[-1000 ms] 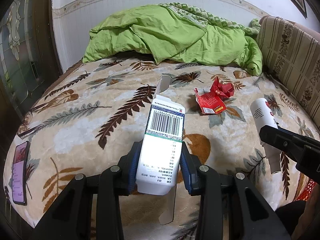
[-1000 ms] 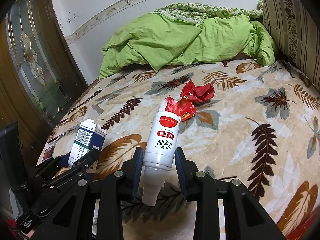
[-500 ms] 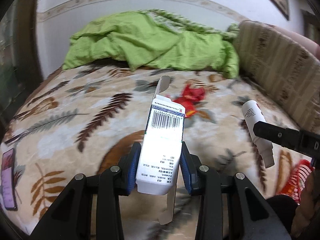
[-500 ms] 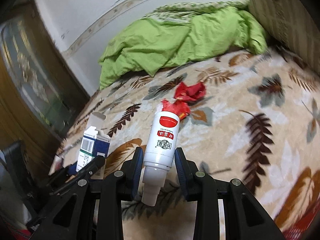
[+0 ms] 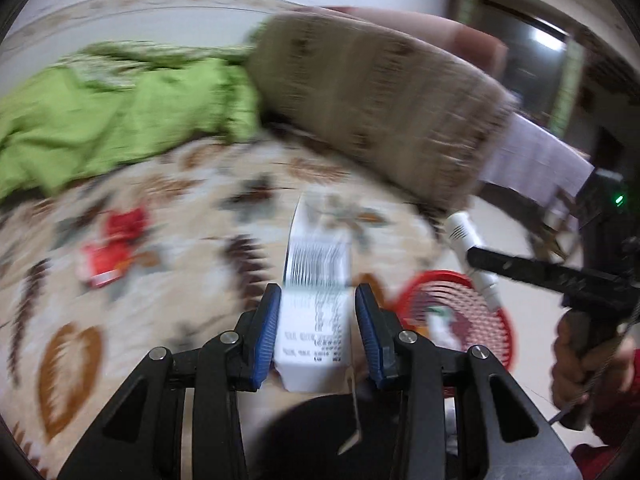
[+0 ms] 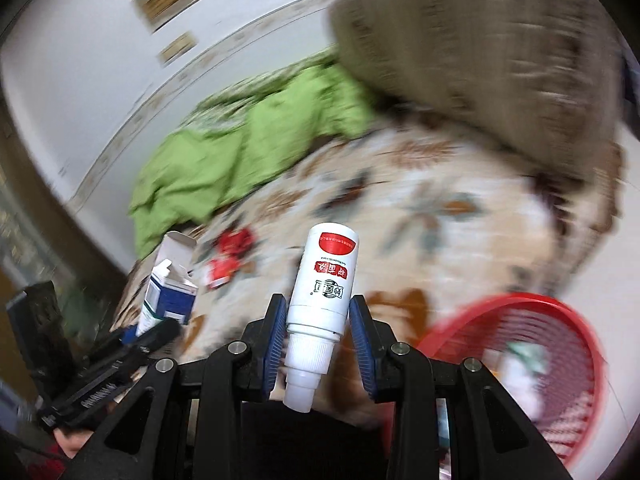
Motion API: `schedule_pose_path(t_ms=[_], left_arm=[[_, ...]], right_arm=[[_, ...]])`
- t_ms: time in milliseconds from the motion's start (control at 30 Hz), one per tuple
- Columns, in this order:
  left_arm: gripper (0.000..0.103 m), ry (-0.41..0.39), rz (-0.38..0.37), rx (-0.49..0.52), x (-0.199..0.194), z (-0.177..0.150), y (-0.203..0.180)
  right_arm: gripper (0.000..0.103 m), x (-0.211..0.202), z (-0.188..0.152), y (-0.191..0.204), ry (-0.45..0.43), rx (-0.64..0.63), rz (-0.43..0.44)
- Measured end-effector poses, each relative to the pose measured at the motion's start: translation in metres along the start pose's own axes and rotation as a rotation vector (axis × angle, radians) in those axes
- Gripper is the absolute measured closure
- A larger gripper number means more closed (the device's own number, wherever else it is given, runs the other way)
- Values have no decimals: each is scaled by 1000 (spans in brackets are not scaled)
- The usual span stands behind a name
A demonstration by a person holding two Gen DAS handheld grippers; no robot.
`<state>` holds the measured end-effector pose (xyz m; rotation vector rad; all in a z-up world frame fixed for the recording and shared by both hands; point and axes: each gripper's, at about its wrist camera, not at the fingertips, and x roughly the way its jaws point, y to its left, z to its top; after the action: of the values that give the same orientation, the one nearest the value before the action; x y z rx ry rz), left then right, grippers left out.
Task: Collect trash
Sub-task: 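Carry both items over the red wastebasket and open both grippers, then move both open grippers back over the red wrappers on the bed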
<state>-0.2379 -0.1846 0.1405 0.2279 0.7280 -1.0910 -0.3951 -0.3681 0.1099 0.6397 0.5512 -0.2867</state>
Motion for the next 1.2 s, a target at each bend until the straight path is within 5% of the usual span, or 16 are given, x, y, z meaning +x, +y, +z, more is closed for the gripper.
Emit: schedule_pose_path(t_ms=[233,467,600,1200], left_arm=[[67,137,-195,80,62,7,-75],[67,181,-158,39,79,4,-72],[67,163,-129,-17,70,9,-50],[60,68,-58,-151,30,14,10]], right_arm=[[68,-35,-16,-70,-9,121,-121],[67,-17,-22,-100,51,186,-141],[47,-5,-26,-103,90,177,-176],[47,6,-12,-62,70,97,-111]])
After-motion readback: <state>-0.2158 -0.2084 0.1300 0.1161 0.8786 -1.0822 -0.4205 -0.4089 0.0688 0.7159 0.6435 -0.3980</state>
